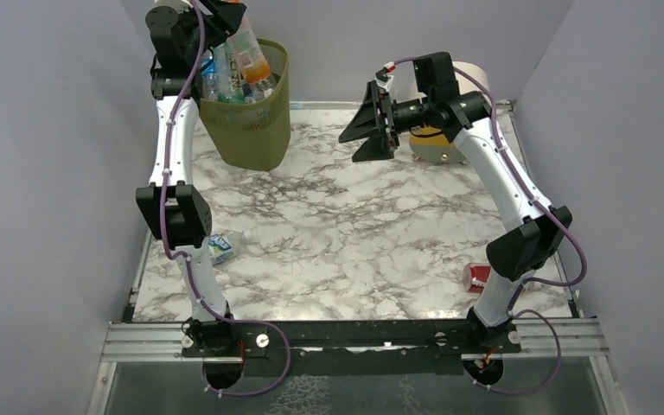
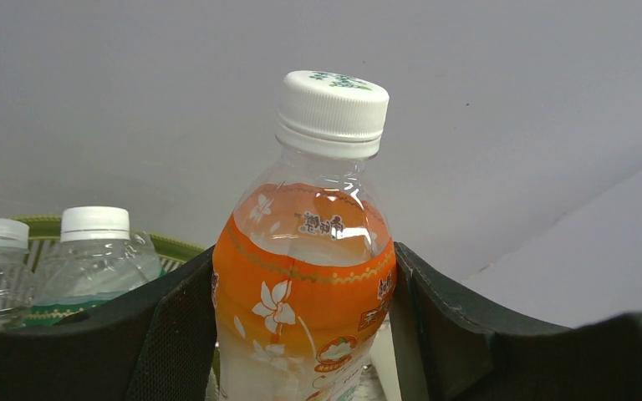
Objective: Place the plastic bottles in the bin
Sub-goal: Place the plastic bottle in the trash bin.
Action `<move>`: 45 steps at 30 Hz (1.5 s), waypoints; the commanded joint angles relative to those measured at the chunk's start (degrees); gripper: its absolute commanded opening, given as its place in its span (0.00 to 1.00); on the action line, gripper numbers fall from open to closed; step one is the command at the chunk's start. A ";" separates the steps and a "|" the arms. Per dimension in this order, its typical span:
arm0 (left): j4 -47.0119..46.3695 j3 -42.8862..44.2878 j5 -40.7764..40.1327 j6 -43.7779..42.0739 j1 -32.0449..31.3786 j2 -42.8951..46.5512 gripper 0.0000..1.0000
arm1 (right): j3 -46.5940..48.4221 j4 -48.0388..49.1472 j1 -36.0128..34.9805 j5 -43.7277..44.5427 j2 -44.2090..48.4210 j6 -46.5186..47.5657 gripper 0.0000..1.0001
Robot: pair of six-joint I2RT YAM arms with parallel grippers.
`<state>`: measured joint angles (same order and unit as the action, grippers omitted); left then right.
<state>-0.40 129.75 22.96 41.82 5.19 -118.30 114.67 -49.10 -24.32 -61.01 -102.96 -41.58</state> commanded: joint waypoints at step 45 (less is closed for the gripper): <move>3.77 2.13 -5.47 -6.23 -5.22 -4.62 0.94 | -3.35 3.83 -0.12 -1.65 3.11 -1.17 0.99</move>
<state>3.22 131.48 17.98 34.48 -0.62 -125.29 111.24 -46.70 -24.32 -61.39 -102.52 -42.17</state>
